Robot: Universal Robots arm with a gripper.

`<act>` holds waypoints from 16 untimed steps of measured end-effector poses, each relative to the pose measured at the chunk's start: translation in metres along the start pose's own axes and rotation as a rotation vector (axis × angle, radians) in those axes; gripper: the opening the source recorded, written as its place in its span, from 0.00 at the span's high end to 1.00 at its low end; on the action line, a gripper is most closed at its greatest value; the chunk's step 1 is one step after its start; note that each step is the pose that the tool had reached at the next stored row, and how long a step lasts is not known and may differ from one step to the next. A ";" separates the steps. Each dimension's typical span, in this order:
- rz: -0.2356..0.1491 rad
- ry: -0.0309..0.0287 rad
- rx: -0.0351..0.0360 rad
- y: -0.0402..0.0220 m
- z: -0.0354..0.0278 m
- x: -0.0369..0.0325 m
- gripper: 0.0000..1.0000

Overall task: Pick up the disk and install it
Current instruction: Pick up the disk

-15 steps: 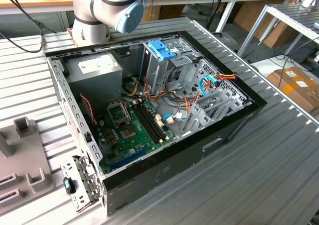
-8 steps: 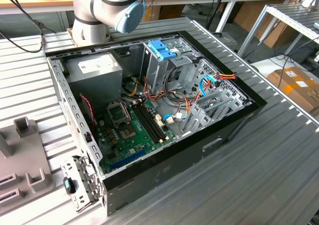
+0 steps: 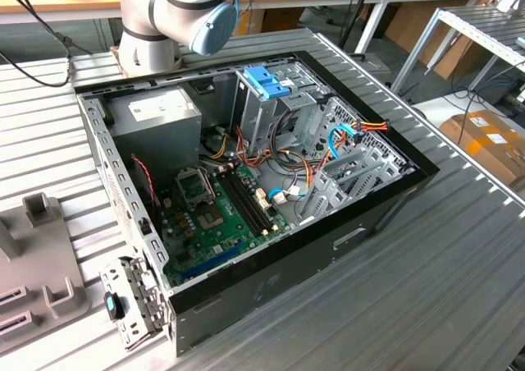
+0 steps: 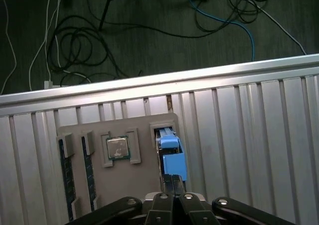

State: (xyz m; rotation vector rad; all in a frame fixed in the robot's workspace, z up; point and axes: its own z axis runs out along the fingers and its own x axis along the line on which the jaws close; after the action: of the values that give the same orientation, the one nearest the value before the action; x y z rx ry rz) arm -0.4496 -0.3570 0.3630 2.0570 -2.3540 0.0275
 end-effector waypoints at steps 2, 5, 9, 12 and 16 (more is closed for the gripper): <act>0.000 0.0000 0.0000 0.0000 0.0000 0.0000 0.89; 0.000 0.0000 0.0001 -0.0005 0.0000 -0.0002 0.89; 0.000 0.0000 0.0000 -0.0068 0.0000 -0.0010 0.89; 0.000 0.0000 0.0001 -0.0150 0.0000 -0.0020 0.89; 0.000 0.0000 0.0000 -0.0276 0.0000 -0.0037 0.89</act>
State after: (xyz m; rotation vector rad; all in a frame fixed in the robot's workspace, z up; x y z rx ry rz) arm -0.4218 -0.3570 0.3630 2.0571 -2.3539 0.0275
